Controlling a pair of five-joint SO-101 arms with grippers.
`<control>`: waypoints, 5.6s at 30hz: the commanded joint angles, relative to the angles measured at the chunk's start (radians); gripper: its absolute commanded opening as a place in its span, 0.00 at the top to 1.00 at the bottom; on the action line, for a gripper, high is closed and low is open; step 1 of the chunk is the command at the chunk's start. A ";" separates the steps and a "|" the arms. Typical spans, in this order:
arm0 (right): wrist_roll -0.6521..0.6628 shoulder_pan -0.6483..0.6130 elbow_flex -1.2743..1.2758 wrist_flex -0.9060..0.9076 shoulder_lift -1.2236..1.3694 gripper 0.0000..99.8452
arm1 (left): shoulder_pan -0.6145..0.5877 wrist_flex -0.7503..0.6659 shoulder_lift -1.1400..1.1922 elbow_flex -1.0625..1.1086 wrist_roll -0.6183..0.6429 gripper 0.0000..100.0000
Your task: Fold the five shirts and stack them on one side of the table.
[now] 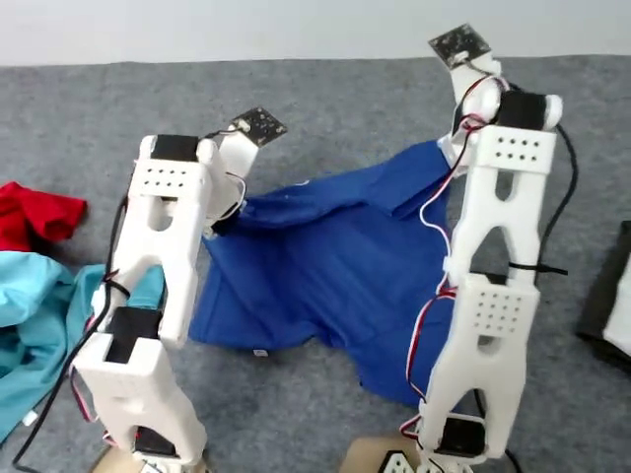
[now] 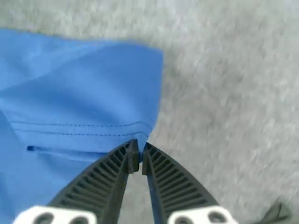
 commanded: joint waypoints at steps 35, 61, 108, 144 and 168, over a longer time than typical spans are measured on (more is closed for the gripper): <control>0.020 0.266 0.288 0.027 -1.285 0.99 | 0.161 0.083 -0.542 -0.733 0.229 1.00; 0.064 0.137 0.924 -0.074 -1.287 0.99 | -0.155 0.190 -0.796 0.145 0.066 1.00; -0.572 -0.774 1.045 -0.483 -0.337 0.76 | -0.546 0.023 -0.816 0.707 0.023 1.00; -0.563 -0.825 1.045 -0.484 -0.236 0.92 | -0.545 -0.009 -0.816 0.748 0.023 1.00; -0.201 -0.513 0.690 -0.236 -0.644 0.99 | -0.298 0.126 -0.818 0.274 0.224 1.00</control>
